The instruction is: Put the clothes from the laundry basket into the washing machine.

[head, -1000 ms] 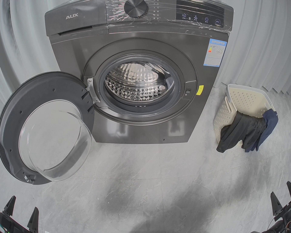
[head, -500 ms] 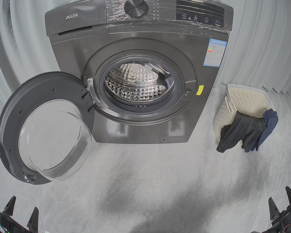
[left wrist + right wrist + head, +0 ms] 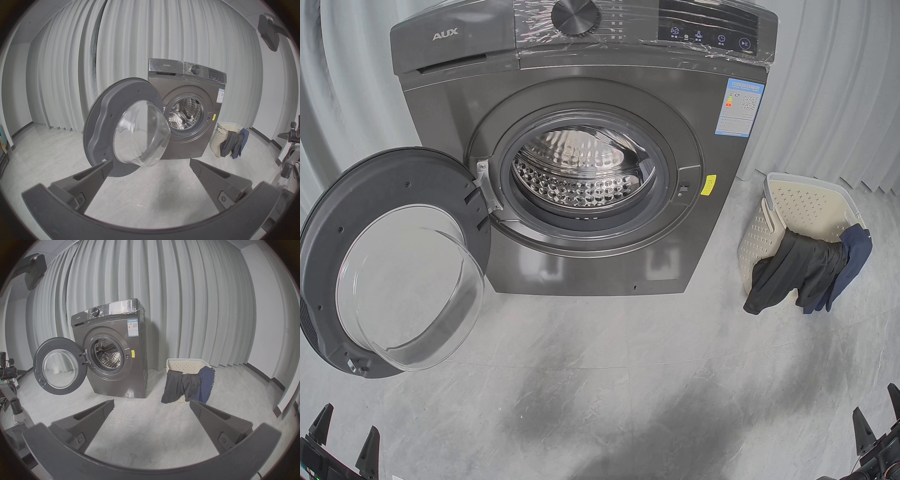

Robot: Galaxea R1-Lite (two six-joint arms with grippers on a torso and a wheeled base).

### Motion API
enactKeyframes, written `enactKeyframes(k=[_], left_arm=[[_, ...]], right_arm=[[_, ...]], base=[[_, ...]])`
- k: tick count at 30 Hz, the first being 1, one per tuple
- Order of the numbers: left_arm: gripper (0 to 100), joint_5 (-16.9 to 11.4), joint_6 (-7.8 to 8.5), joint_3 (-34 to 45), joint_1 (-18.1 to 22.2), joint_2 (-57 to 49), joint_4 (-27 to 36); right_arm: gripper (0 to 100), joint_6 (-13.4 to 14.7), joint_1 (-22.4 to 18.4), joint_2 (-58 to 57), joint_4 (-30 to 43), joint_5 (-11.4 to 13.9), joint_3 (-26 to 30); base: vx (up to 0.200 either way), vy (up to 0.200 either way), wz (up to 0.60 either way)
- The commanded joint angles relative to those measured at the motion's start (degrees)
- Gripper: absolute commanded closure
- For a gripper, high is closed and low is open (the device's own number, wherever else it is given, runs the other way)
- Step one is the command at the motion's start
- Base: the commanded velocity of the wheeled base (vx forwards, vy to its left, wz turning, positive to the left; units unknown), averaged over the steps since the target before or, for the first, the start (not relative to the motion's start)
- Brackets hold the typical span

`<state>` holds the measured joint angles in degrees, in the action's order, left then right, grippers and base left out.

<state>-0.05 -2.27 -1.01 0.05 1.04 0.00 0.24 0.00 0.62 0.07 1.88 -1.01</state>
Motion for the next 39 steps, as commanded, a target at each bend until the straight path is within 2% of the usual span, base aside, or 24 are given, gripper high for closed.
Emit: enactKeyframes(k=[1,26,35,39], left_arm=[[0,-0.04,-0.02,1.01,0.04,-0.95,0.00],[0,-0.04,-0.46,0.92,0.04,-0.95,0.00],[0,0.05,-0.63,0.92,0.04,-0.95,0.00],[0,0.05,-0.63,0.92,0.04,-0.95,0.00]], right_arm=[[0,0.11,0.00,-0.62,0.01,0.06,1.01],[0,0.02,0.09,-0.62,0.01,0.06,1.01],[0,0.02,0.09,-0.62,0.01,0.06,1.01],[0,0.02,0.09,-0.62,0.01,0.06,1.01]], base=[[0.000,-0.200,0.00],[0.000,-0.200,0.00],[0.000,0.000,0.00],[0.200,0.000,0.00]])
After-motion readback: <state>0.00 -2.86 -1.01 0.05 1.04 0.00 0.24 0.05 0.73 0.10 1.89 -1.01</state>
